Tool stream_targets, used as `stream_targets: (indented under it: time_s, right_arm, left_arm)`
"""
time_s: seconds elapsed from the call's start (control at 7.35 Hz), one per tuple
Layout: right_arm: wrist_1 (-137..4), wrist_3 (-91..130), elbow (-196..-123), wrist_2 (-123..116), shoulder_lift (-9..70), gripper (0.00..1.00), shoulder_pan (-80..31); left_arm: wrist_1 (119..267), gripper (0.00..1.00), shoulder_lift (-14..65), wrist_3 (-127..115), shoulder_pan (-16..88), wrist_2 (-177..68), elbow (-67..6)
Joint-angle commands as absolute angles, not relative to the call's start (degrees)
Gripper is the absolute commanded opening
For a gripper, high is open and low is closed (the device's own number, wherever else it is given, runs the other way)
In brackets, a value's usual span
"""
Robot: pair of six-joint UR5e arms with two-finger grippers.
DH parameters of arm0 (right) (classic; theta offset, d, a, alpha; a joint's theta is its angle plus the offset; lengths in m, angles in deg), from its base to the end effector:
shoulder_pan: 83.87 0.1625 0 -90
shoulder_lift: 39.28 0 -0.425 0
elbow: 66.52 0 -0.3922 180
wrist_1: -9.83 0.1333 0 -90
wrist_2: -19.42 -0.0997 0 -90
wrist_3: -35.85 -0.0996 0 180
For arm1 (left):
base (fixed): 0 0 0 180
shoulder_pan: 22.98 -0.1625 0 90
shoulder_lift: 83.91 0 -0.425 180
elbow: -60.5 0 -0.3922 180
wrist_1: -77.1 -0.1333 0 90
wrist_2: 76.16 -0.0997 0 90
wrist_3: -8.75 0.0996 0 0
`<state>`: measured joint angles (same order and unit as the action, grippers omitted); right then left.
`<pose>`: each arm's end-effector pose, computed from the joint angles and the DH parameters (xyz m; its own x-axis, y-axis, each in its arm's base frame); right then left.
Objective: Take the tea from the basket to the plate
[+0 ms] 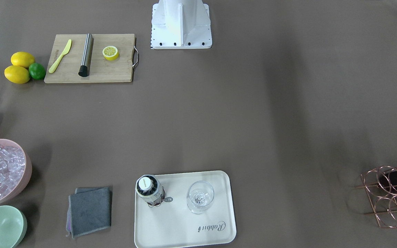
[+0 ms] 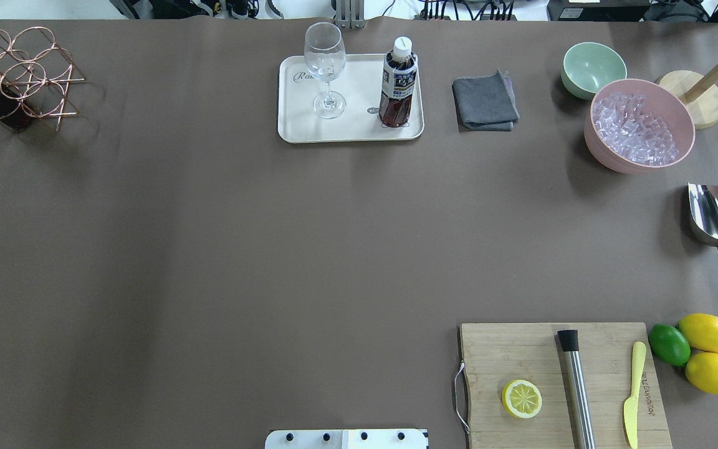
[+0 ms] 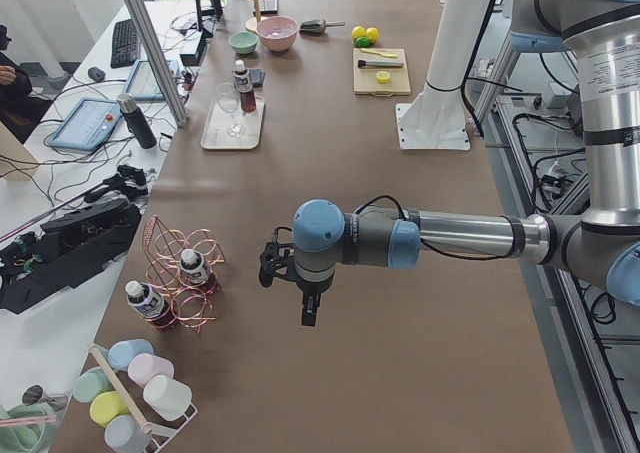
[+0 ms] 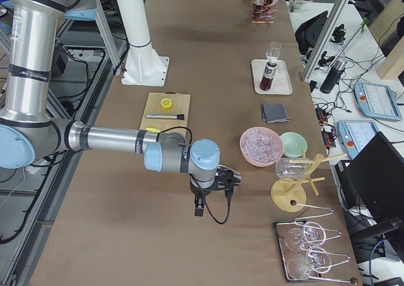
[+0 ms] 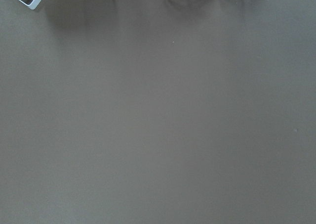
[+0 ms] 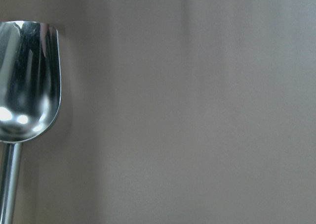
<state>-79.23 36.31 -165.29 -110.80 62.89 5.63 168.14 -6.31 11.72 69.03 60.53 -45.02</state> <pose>0.0655 -0.3988 0.6815 0.7637 0.0130 0.6455 0.0149 0.9992 -0.0377 -0.0750 -0.4024 0.6171 0.6883 0.0803 -0.7210 -0.0007 0.9939 0.1100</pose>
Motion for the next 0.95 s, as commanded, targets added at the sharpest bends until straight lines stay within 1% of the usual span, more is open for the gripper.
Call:
stream_targets:
  time_s: [0.0,0.14,0.27,0.41,0.54,0.68,0.82]
  right_arm:
    - [-77.98,36.46,-164.96,-110.74,63.03,1.00,6.48]
    - [-77.98,36.46,-164.96,-110.74,63.03,1.00,6.66]
    - [-77.98,36.38,-164.96,-110.74,63.03,1.00,6.66]
    - [-77.98,36.46,-164.96,-110.74,62.94,1.00,6.66]
    - [-77.98,36.38,-165.05,-110.74,62.94,1.00,6.66]
    - [-77.98,36.38,-164.96,-110.74,62.94,1.00,6.75]
    - [-78.06,36.38,-164.96,-110.66,62.94,1.00,6.75]
  left_arm:
    - [168.07,0.98,-6.39,11.30,69.04,60.68,-45.67]
    - [168.07,0.50,-6.56,11.29,69.05,60.68,-45.84]
    - [167.98,0.01,-6.57,11.29,69.13,60.77,-46.28]
    - [166.50,0.07,-6.57,11.21,69.13,61.20,-46.55]
    - [165.97,0.85,-5.96,11.82,68.96,61.12,-45.77]
    - [165.96,0.97,-6.21,11.74,69.04,61.21,-45.93]
    - [165.96,0.97,-6.30,11.65,69.05,61.21,-45.93]
